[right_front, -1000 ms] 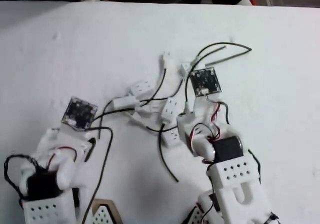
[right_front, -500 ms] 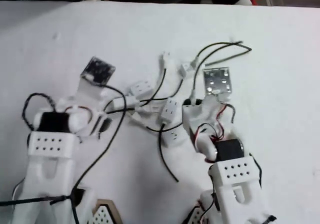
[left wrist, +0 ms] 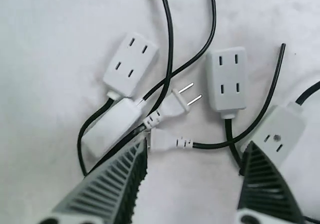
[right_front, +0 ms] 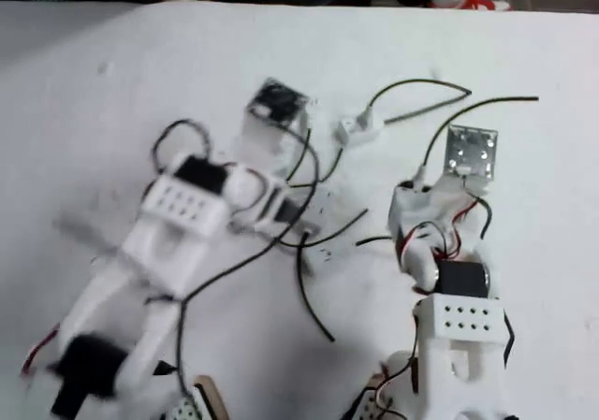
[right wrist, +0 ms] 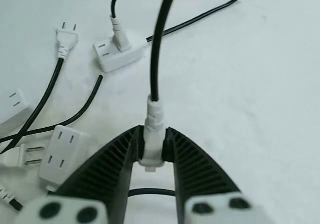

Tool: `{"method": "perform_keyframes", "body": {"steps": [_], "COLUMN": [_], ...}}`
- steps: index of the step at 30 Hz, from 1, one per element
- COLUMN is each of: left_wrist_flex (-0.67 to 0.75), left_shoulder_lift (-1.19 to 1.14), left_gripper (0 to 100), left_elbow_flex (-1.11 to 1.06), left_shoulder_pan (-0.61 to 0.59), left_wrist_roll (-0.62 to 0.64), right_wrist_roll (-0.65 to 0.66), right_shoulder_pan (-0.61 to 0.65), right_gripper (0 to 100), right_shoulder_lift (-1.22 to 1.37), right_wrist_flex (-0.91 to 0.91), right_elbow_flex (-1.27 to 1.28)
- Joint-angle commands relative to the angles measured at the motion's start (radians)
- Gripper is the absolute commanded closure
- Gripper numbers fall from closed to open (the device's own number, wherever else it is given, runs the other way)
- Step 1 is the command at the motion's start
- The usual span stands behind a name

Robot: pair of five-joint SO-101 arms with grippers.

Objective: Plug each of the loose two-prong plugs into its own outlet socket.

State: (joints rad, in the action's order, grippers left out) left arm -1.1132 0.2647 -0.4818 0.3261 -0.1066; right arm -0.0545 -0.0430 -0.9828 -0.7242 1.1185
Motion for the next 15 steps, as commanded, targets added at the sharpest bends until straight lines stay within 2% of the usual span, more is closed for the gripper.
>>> {"method": "perform_keyframes", "body": {"steps": [1,5,15], "left_wrist_flex": [0.015,0.015,0.008], "left_shoulder_lift": [-0.223,-0.410,-0.768], "left_gripper": [70,70,72], "left_elbow_flex": [0.203,0.338,0.594], "left_shoulder_pan": [0.058,0.085,0.122], "left_wrist_roll": [0.060,0.109,0.112], "right_wrist_roll": [0.011,0.011,0.009], "right_shoulder_pan": [-0.039,-0.064,-0.067], "right_gripper": [98.1,98.1,98.1], "right_shoulder_lift": [-0.022,-0.022,-0.015], "right_wrist_flex": [0.022,0.024,0.021], "right_elbow_flex": [-0.005,-0.005,-0.005]}}
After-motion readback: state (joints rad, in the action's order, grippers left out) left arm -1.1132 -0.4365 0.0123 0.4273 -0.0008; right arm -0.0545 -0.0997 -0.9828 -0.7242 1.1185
